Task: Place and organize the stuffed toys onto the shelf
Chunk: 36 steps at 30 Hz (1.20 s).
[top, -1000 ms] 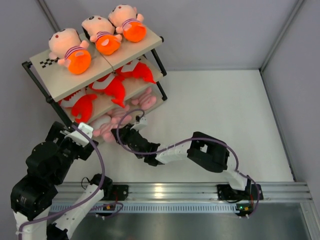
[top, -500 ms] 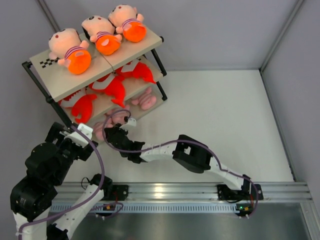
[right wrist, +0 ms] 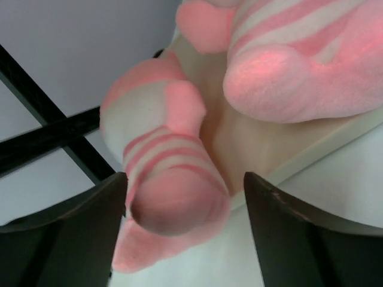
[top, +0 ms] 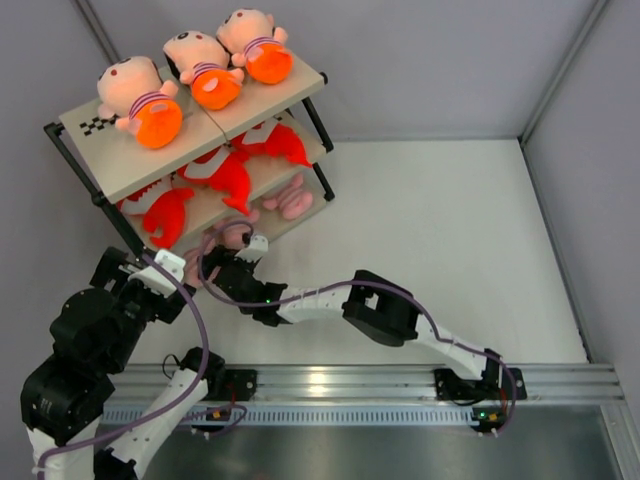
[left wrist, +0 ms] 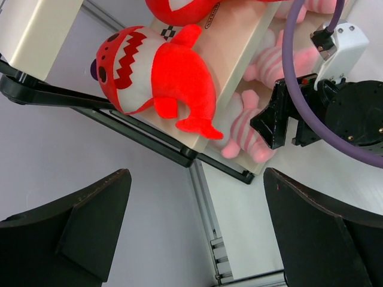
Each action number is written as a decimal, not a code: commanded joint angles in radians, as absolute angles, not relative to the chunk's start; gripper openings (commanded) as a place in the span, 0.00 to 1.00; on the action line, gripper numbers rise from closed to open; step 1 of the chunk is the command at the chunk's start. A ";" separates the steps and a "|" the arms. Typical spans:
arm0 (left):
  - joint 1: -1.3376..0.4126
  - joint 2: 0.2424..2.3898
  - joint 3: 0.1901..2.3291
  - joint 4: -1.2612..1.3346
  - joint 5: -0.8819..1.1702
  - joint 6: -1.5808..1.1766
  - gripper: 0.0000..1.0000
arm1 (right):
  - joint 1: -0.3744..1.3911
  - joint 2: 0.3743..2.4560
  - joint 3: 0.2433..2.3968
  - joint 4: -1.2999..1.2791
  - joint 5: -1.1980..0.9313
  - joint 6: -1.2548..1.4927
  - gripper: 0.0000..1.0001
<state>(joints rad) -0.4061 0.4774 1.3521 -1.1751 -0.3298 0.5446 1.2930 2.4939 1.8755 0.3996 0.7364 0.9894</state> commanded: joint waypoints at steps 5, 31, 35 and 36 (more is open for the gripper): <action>-0.393 0.460 1.350 -1.161 -0.327 0.548 0.98 | 1.312 2.255 1.685 0.594 0.690 0.770 0.99; -0.227 0.281 1.080 -1.253 -0.310 0.539 0.98 | 1.109 1.246 0.816 -0.127 0.632 0.673 0.99; -0.189 0.259 1.011 -1.255 -0.304 0.526 0.98 | 1.023 1.136 0.738 -0.196 0.626 0.683 0.99; -0.175 0.259 1.000 -1.253 -0.308 0.523 0.98 | 1.011 1.115 0.726 -0.207 0.624 0.681 0.99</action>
<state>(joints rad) -0.2028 0.2714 1.0306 -1.2526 -0.3161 0.5503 1.0557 1.1954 0.7551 -0.1295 0.6086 0.6731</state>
